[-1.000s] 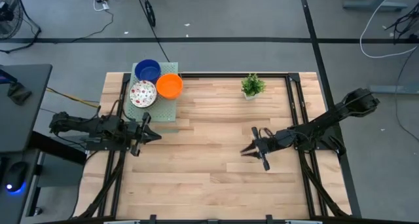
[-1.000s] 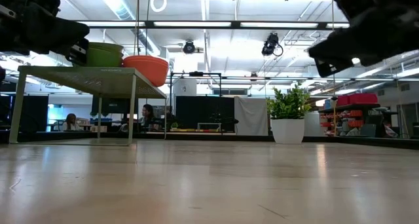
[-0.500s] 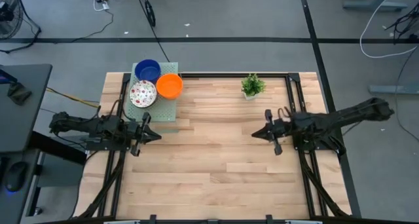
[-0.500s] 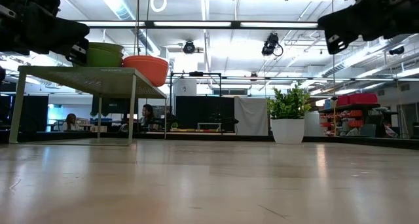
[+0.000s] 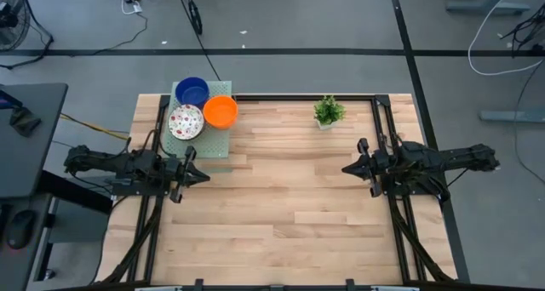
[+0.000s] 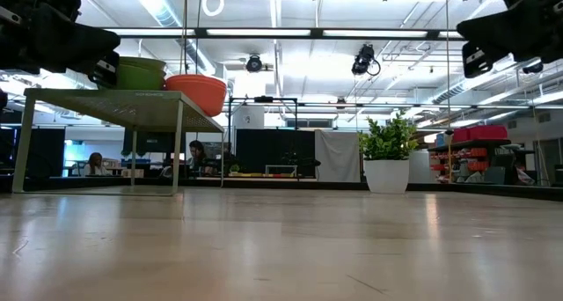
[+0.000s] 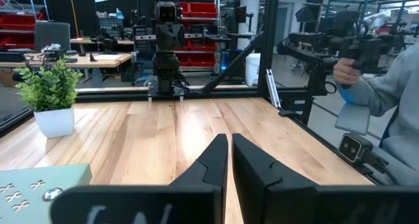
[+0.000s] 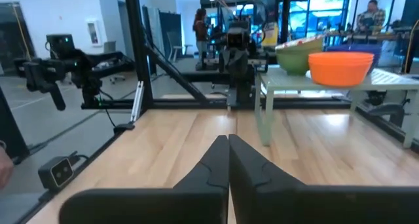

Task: Pick & Place Mini bowls
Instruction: Return to Home Position

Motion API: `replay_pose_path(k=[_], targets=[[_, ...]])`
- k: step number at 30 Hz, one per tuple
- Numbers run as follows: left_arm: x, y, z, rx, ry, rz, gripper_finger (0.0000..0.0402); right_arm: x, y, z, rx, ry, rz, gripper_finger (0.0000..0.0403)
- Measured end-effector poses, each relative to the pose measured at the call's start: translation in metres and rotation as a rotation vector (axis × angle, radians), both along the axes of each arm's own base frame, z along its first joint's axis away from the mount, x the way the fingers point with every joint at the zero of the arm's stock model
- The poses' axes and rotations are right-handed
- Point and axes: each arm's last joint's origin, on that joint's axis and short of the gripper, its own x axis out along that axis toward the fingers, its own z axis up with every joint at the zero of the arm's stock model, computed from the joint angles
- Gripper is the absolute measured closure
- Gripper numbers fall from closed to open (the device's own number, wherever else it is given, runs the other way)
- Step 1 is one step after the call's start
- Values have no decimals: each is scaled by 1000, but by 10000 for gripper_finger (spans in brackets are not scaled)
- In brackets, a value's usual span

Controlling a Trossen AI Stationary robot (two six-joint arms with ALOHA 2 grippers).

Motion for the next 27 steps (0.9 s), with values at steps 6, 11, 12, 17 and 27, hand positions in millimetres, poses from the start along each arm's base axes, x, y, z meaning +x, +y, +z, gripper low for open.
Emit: replay_pose_path(k=[6,11,12,17,27], targets=[[0,0,0,0,0,0,374,-13,-1,2,5,-54,20,400],[0,0,0,0,0,0,374,-13,-1,0,-6,-51,23,401],[0,0,0,0,0,-1,374,-12,-1,-4,-6,-43,22,401],[0,0,0,0,0,-1,374,-8,0,-13,20,-64,24,401],[0,0,0,0,0,-1,374,-5,-1,-25,-23,-36,6,399]])
